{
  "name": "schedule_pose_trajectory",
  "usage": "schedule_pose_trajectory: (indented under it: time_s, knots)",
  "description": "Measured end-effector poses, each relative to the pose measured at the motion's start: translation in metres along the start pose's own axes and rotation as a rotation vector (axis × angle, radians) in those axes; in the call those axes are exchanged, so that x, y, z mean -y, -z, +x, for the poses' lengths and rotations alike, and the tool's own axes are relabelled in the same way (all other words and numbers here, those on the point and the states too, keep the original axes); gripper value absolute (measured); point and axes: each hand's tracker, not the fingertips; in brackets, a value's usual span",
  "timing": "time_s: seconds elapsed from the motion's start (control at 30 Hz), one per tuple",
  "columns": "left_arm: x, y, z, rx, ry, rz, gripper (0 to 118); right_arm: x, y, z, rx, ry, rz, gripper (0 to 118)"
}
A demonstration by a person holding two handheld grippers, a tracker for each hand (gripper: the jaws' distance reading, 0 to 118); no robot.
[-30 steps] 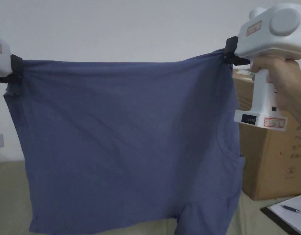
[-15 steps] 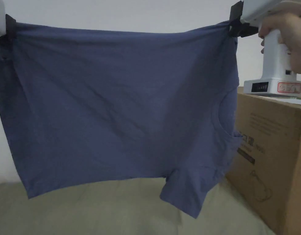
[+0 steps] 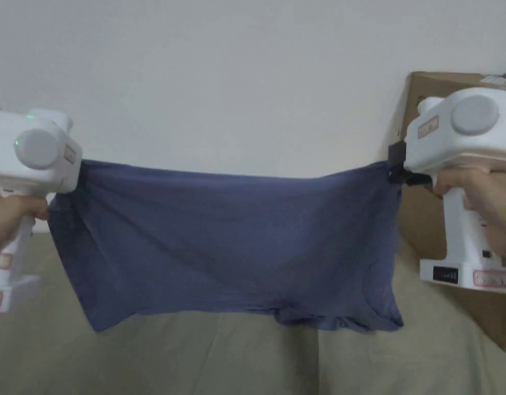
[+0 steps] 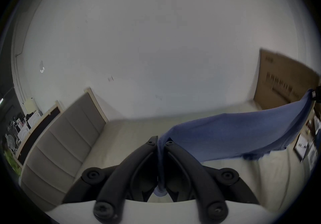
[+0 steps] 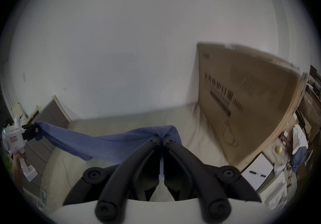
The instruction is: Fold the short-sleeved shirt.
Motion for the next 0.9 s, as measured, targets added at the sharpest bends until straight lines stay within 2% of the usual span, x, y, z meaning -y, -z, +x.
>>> schedule_pose_trajectory:
  time_s: [0.13, 0.23, 0.3, 0.43, 0.63, 0.7, 0.9]
  knots:
    - [0.080, 0.072, 0.023, 0.032, -0.032, -0.183, 2, 0.076, 0.067, 0.013, -0.030, 0.085, -0.155, 2]
    - [0.132, 0.104, 0.036, 0.061, -0.069, -0.285, 2, 0.126, 0.102, 0.015, 0.020, 0.033, -0.236, 2]
    - [0.161, 0.116, 0.041, 0.068, -0.090, -0.337, 2, 0.151, 0.118, 0.016, 0.020, 0.019, -0.289, 2]
    - [0.201, 0.128, 0.037, 0.068, -0.129, -0.411, 2, 0.184, 0.123, 0.018, -0.001, 0.089, -0.322, 2]
    - [0.231, 0.071, 0.010, 0.097, -0.122, -0.369, 2, 0.211, 0.059, 0.033, -0.036, 0.145, -0.261, 2]
    - [0.250, 0.037, 0.001, 0.118, -0.111, -0.353, 2, 0.225, 0.025, 0.035, -0.043, 0.135, -0.254, 2]
    - [0.313, -0.064, -0.019, 0.139, -0.060, -0.350, 2, 0.303, -0.084, 0.042, -0.067, 0.164, -0.239, 2]
